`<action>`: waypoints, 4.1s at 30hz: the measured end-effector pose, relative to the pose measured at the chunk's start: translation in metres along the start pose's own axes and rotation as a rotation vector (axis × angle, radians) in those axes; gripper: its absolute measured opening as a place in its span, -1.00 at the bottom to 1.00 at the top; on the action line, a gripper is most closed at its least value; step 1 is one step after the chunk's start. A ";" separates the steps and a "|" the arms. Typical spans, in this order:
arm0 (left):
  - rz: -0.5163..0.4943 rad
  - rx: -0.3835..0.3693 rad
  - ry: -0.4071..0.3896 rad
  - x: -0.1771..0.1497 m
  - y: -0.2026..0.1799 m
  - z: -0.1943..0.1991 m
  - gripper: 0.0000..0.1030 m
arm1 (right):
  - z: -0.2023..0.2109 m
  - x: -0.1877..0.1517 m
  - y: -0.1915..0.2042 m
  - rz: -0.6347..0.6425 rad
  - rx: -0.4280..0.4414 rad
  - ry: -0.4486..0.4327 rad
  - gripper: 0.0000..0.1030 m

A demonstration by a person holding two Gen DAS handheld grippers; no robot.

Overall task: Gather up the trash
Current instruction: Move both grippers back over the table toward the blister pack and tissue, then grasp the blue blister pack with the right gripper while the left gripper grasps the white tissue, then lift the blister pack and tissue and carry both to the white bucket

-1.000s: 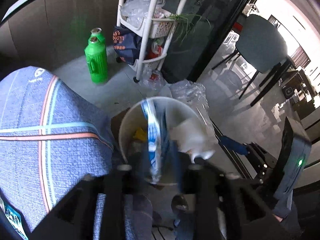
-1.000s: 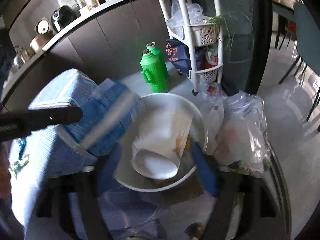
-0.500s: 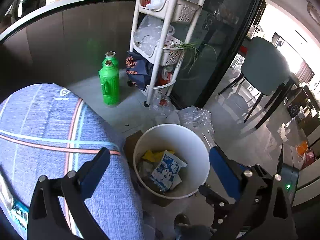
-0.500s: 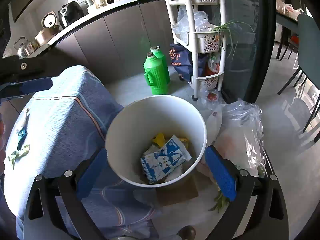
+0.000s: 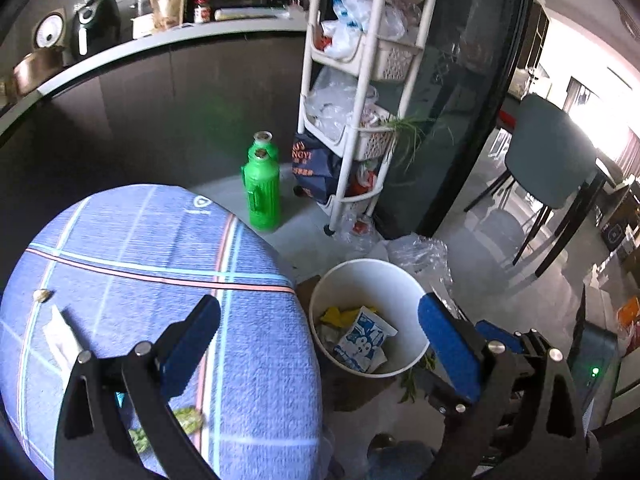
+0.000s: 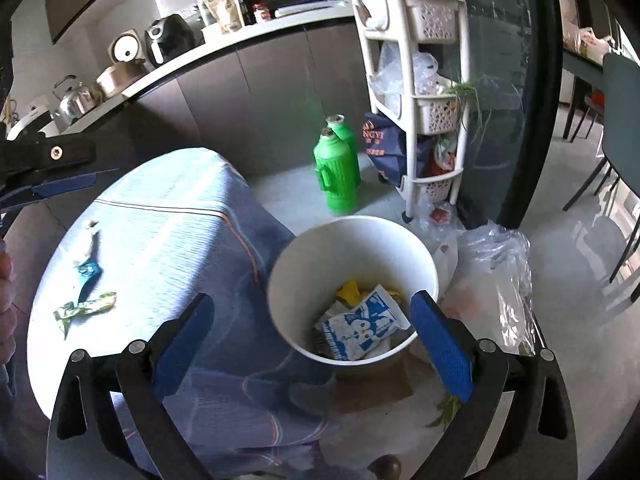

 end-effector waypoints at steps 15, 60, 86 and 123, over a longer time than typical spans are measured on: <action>0.063 0.069 -0.136 -0.005 0.038 0.096 0.93 | 0.038 0.022 0.059 0.104 0.062 -0.058 0.83; 0.587 0.204 -0.042 -0.087 0.359 0.134 0.79 | -0.114 0.080 0.335 0.764 0.514 0.233 0.53; 0.692 -0.074 0.161 -0.015 0.339 -0.013 0.32 | -0.128 0.069 0.321 0.852 0.519 0.187 0.24; 0.579 0.002 -0.097 0.030 0.283 0.111 -0.90 | -0.024 0.107 0.257 0.545 0.422 -0.058 0.24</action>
Point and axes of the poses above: each gripper's, at about its wrist camera, not at the fingertips, and z roughly against the way its jaws point, y to its left, x to its top, the point moved 3 cm from there along -z, roughly the way its jaws point, and after that the axes turned 14 degrees about z, right-handed, at the moved point
